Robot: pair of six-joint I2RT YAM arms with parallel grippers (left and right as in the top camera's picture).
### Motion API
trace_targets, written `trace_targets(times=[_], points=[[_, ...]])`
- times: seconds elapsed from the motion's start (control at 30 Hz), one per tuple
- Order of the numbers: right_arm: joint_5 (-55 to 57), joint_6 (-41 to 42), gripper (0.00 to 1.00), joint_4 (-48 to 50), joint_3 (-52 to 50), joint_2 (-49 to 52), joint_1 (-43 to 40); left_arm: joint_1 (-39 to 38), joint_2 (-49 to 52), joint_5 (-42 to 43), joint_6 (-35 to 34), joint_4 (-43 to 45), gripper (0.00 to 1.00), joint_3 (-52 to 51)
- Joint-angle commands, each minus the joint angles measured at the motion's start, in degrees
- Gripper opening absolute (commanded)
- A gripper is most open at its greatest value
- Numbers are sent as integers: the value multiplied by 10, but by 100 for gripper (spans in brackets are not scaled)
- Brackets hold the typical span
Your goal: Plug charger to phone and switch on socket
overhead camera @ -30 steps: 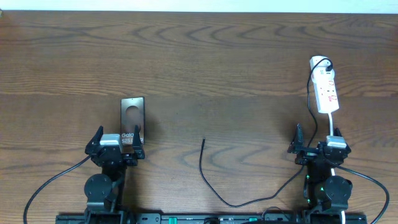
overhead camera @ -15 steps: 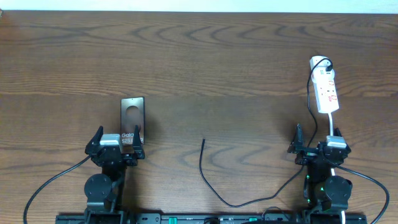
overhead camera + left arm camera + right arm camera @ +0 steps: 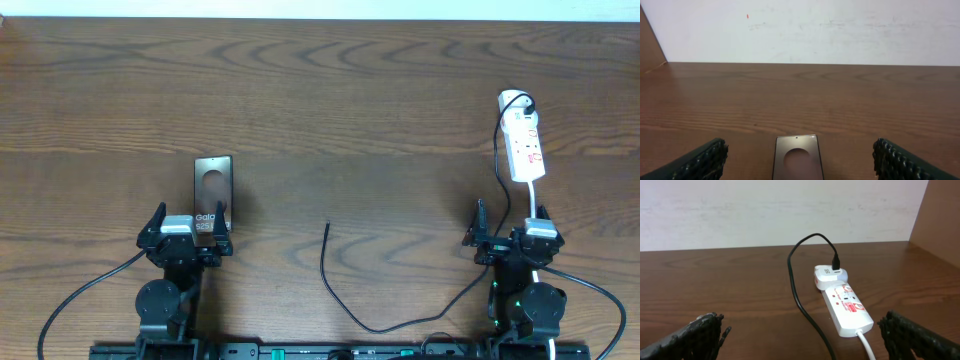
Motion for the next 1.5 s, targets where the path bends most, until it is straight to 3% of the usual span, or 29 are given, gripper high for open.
trace_targets(times=[0.0, 1.27, 1.47], points=[[7, 7, 99, -2, -1, -2, 6, 3, -2, -18, 0, -23, 93, -10], [7, 7, 99, -2, -1, -2, 6, 3, -2, -17, -5, -5, 93, -10], [7, 7, 99, -2, -1, -2, 6, 3, -1, 17, -10, -7, 93, -5]])
